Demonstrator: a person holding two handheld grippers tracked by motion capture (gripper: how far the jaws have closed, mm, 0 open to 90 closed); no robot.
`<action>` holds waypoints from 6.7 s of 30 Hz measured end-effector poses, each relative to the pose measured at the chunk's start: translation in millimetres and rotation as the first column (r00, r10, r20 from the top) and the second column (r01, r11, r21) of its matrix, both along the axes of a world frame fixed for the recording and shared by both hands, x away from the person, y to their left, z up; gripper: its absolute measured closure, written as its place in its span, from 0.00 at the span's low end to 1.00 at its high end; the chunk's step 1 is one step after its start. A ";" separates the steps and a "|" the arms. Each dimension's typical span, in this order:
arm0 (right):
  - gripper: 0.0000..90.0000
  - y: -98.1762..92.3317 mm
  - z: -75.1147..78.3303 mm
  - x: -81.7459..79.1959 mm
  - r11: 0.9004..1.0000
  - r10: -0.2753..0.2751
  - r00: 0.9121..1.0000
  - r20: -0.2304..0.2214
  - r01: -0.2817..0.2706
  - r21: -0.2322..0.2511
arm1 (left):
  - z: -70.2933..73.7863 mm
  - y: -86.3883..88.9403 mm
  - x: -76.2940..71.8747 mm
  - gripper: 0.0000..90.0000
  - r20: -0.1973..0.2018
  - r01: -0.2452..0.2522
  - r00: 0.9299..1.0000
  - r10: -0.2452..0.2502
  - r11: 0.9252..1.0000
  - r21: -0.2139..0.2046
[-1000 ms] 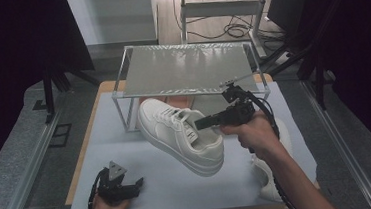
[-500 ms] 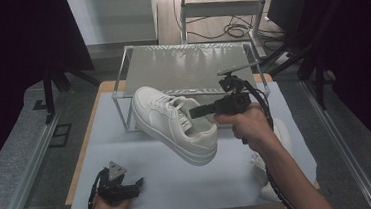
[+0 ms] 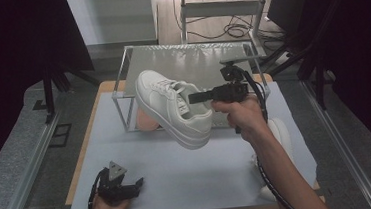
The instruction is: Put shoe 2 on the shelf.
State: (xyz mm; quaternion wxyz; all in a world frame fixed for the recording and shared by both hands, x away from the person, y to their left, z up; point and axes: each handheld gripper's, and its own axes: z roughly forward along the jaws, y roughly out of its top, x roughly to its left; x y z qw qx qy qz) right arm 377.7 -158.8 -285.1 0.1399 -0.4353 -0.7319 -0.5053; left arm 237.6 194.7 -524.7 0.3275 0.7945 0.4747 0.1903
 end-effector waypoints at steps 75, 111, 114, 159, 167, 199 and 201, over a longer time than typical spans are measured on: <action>0.55 -15.8 -14.0 23.2 0.960 -0.275 0.925 0.261 0.279 0.022 | 0.1 -1.3 -1.3 0.16 0.013 0.002 1.000 -0.002 1.000 0.008; 1.00 26.0 -54.3 -19.6 0.993 -0.035 0.925 0.378 0.076 -0.094 | -0.2 -1.6 -1.3 0.16 0.017 -0.001 1.000 0.001 1.000 0.005; 1.00 31.0 -55.2 -17.4 0.990 -0.045 0.918 0.394 0.092 -0.102 | -0.1 -1.7 -1.5 0.16 0.018 -0.001 1.000 0.001 1.000 0.006; 0.70 44.5 -61.5 -3.8 0.970 -0.018 0.898 0.439 0.122 -0.210 | -0.1 -2.1 -1.9 0.16 0.023 0.000 1.000 0.000 1.000 0.011; 0.51 36.1 -71.9 -21.4 0.950 0.086 0.874 0.478 0.072 -0.303 | 0.0 -2.2 -2.1 0.16 0.023 -0.001 1.000 0.001 1.000 0.013; 0.18 -23.3 -103.7 -68.5 0.916 0.135 0.895 0.424 0.050 -0.398 | 0.0 -2.4 -2.5 0.16 0.025 -0.002 1.000 0.001 1.000 0.016; 0.18 -27.9 -105.0 -70.7 0.912 0.130 0.896 0.424 0.060 -0.406 | 0.0 -2.4 -2.4 0.16 0.025 -0.002 1.000 0.001 1.000 0.016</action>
